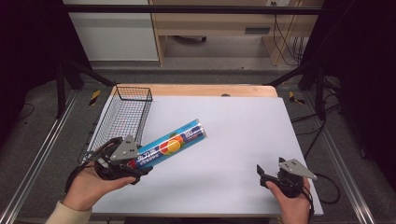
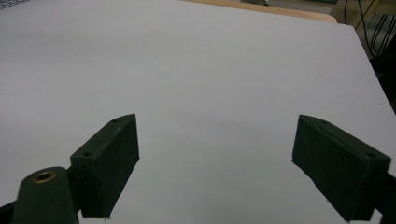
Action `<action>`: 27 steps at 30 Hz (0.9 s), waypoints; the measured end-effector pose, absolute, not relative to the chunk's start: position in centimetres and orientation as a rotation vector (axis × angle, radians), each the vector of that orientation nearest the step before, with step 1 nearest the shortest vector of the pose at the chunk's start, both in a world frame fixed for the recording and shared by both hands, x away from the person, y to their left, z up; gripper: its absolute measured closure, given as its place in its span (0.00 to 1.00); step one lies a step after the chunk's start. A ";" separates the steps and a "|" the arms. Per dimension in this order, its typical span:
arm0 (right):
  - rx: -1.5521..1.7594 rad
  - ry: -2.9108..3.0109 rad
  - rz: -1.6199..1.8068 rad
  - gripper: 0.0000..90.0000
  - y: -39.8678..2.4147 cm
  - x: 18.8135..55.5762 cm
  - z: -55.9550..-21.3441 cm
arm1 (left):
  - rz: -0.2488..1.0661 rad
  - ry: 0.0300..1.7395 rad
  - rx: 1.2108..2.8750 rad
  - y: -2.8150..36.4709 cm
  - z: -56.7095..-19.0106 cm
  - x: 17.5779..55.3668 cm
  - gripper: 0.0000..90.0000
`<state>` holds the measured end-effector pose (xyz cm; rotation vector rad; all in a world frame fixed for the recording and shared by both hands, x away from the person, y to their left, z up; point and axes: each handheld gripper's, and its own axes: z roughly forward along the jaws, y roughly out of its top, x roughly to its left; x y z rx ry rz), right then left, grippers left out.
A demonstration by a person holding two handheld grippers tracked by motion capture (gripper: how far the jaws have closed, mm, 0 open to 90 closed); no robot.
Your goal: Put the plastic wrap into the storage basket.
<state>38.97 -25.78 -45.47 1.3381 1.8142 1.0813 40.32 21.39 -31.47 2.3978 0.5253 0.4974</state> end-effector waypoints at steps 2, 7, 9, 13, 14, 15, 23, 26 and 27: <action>1.335 1.813 1.080 0.17 -25.8 38.9 -45.5 | 0.509 0.535 2.388 21.6 -31.3 40.2 0.35; 1.342 1.811 1.074 0.17 -25.8 38.8 -45.5 | 0.528 0.561 2.377 22.0 -31.3 40.2 0.35; 1.347 1.808 1.075 0.18 -25.8 38.8 -45.5 | 0.527 0.571 2.368 22.3 -31.4 40.3 0.35; 1.340 1.808 1.070 0.18 -25.7 38.9 -45.5 | 0.528 0.606 2.358 22.5 -31.5 40.7 0.35; 1.335 1.808 1.068 0.18 -25.7 38.9 -45.5 | 0.533 0.611 2.363 22.5 -31.5 40.7 0.35; 1.336 1.809 1.066 0.18 -25.7 38.8 -45.5 | 0.536 0.616 2.366 22.5 -31.5 40.8 0.35; 1.340 1.801 1.066 0.18 -25.8 38.9 -45.5 | 0.537 0.657 2.348 23.1 -31.2 41.2 0.35; 1.340 1.801 1.067 0.18 -25.8 38.8 -45.5 | 0.552 0.681 2.335 23.3 -31.0 41.3 0.35; 1.342 1.799 1.068 0.18 -25.8 38.8 -45.5 | 0.560 0.692 2.335 23.3 -30.9 41.3 0.35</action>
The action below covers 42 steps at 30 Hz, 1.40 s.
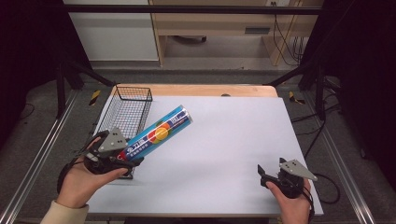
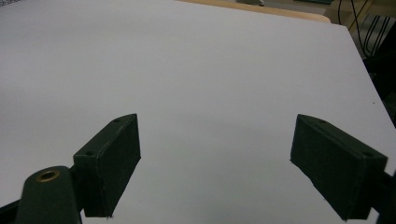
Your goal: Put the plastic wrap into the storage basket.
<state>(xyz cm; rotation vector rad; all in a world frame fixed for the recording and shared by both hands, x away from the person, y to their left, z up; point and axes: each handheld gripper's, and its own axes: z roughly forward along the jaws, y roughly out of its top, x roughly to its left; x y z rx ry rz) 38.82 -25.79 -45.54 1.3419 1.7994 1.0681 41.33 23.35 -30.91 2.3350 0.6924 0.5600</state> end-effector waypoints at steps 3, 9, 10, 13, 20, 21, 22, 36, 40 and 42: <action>1.343 1.798 1.068 0.18 -25.8 38.8 -45.5 | 0.567 0.725 2.322 23.6 -30.5 41.4 0.35; 1.344 1.799 1.066 0.18 -25.8 38.8 -45.6 | 0.616 0.781 2.308 24.1 -29.6 41.4 0.35; 1.345 1.800 1.065 0.18 -25.8 38.8 -45.6 | 0.633 0.793 2.315 24.0 -29.4 41.3 0.35; 1.345 1.796 1.064 0.18 -25.8 38.8 -45.5 | 0.634 0.833 2.307 24.1 -29.1 41.4 0.35; 1.350 1.793 1.067 0.18 -25.9 38.8 -45.6 | 0.668 0.896 2.305 24.5 -28.8 41.6 0.35; 1.349 1.795 1.067 0.18 -25.9 38.8 -45.6 | 0.665 0.907 2.303 24.6 -28.7 41.6 0.36; 1.349 1.796 1.066 0.18 -25.9 38.8 -45.6 | 0.660 0.918 2.301 24.7 -28.7 41.6 0.36; 1.363 1.788 1.064 0.18 -25.9 38.9 -45.6 | 0.729 1.038 2.299 25.7 -28.1 41.7 0.36; 1.362 1.789 1.064 0.18 -25.9 38.8 -45.6 | 0.762 1.076 2.289 26.0 -28.1 41.6 0.36; 1.363 1.791 1.065 0.18 -25.9 38.9 -45.7 | 0.755 1.092 2.283 26.2 -28.1 41.7 0.36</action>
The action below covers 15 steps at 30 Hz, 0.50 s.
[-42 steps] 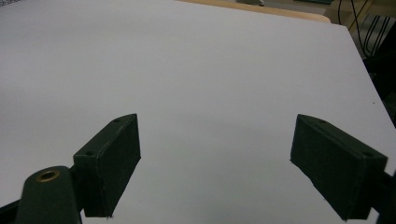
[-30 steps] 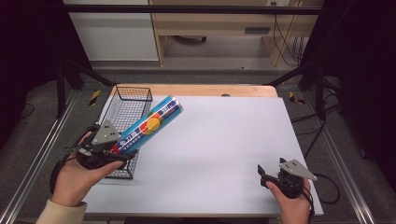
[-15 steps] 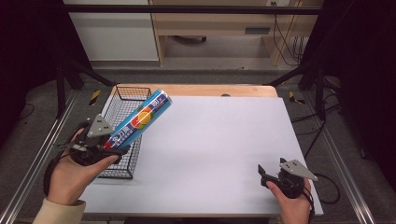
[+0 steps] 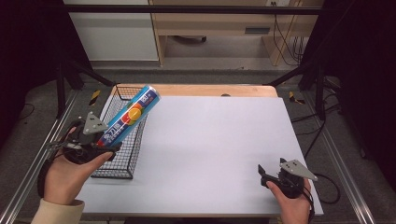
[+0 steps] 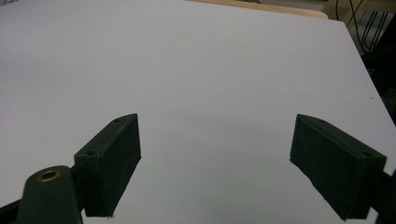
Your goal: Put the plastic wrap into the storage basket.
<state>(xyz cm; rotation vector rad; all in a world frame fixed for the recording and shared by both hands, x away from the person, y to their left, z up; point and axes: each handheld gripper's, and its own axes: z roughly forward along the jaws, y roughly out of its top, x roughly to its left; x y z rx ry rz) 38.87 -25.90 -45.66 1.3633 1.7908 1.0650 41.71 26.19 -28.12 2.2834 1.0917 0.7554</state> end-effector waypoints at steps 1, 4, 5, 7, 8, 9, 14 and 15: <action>1.362 1.791 1.065 0.18 -25.9 38.9 -45.7 | 0.761 1.095 2.289 26.3 -28.2 41.8 0.36; 1.362 1.791 1.068 0.18 -25.9 38.8 -45.6 | 0.781 1.113 2.302 26.4 -28.4 42.1 0.36; 1.362 1.790 1.068 0.18 -25.9 38.8 -45.6 | 0.785 1.119 2.306 26.4 -28.5 42.2 0.36; 1.364 1.790 1.067 0.18 -25.8 38.8 -45.6 | 0.779 1.133 2.310 26.6 -28.6 42.4 0.36; 1.363 1.791 1.066 0.18 -25.8 38.8 -45.6 | 0.786 1.143 2.312 26.6 -28.7 42.5 0.36; 1.362 1.790 1.065 0.18 -25.9 38.9 -45.6 | 0.797 1.152 2.317 26.8 -28.7 42.7 0.36; 1.361 1.793 1.065 0.18 -25.8 38.9 -45.7 | 0.805 1.203 2.318 27.4 -29.1 43.5 0.36; 1.362 1.792 1.065 0.18 -25.8 38.9 -45.7 | 0.816 1.210 2.314 27.4 -29.2 43.6 0.36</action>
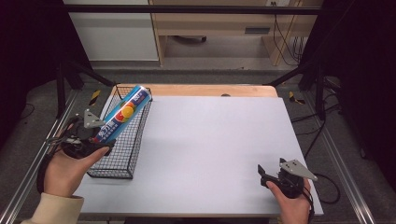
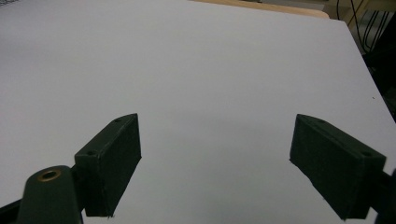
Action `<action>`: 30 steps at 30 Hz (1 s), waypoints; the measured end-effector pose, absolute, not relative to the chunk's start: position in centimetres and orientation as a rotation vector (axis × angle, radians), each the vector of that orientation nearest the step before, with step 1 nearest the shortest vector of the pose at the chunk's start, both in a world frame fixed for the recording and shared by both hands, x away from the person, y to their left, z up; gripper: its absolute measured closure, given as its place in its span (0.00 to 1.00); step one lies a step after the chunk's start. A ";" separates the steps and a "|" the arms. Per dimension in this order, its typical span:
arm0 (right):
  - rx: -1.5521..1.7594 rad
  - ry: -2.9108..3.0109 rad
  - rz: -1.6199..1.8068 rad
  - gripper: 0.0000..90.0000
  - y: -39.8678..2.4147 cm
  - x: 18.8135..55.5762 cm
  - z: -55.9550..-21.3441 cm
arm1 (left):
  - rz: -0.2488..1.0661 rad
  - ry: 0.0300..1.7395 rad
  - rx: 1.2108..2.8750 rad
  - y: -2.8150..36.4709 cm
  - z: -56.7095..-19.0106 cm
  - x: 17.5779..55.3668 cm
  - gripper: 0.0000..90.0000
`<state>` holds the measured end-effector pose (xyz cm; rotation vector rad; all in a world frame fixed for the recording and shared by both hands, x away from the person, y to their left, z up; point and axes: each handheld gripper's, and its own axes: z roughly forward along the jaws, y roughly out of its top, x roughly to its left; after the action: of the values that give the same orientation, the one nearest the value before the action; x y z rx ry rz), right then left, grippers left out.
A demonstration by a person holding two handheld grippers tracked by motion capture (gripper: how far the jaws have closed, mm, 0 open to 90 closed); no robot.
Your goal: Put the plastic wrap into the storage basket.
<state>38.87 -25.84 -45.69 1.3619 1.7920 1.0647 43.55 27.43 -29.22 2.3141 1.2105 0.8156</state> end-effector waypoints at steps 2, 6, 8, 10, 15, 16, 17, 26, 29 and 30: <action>1.370 1.790 1.078 0.18 -25.8 38.8 -45.6 | 0.817 1.213 2.338 27.6 -29.2 43.7 0.36; 1.347 1.799 1.069 0.18 -25.5 38.8 -45.6 | 0.819 1.231 2.356 27.7 -29.5 44.1 0.36; 1.344 1.798 1.072 0.18 -25.4 38.8 -45.6 | 0.828 1.236 2.366 27.5 -29.6 44.3 0.36; 1.335 1.793 1.081 0.18 -25.4 38.8 -45.5 | 0.844 1.237 2.381 27.3 -29.8 44.5 0.36; 1.320 1.780 1.094 0.17 -25.7 38.8 -45.3 | 0.840 1.238 2.400 26.9 -30.1 44.7 0.36; 1.322 1.781 1.099 0.17 -25.8 38.8 -45.3 | 0.844 1.239 2.407 26.8 -30.1 44.7 0.36; 1.325 1.783 1.101 0.17 -25.8 38.8 -45.3 | 0.850 1.240 2.416 26.7 -30.3 44.7 0.36; 1.319 1.785 1.087 0.16 -25.6 38.8 -45.3 | 0.845 1.251 2.435 26.4 -31.0 44.8 0.36; 1.329 1.775 1.091 0.16 -25.8 38.7 -45.3 | 0.842 1.256 2.440 26.6 -31.2 45.0 0.36; 1.326 1.772 1.089 0.16 -25.9 38.7 -45.3 | 0.836 1.258 2.442 26.7 -31.3 45.0 0.36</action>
<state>38.71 -25.90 -45.27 1.3257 1.7721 1.0893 45.00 26.74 -31.30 2.4418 1.2583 0.8357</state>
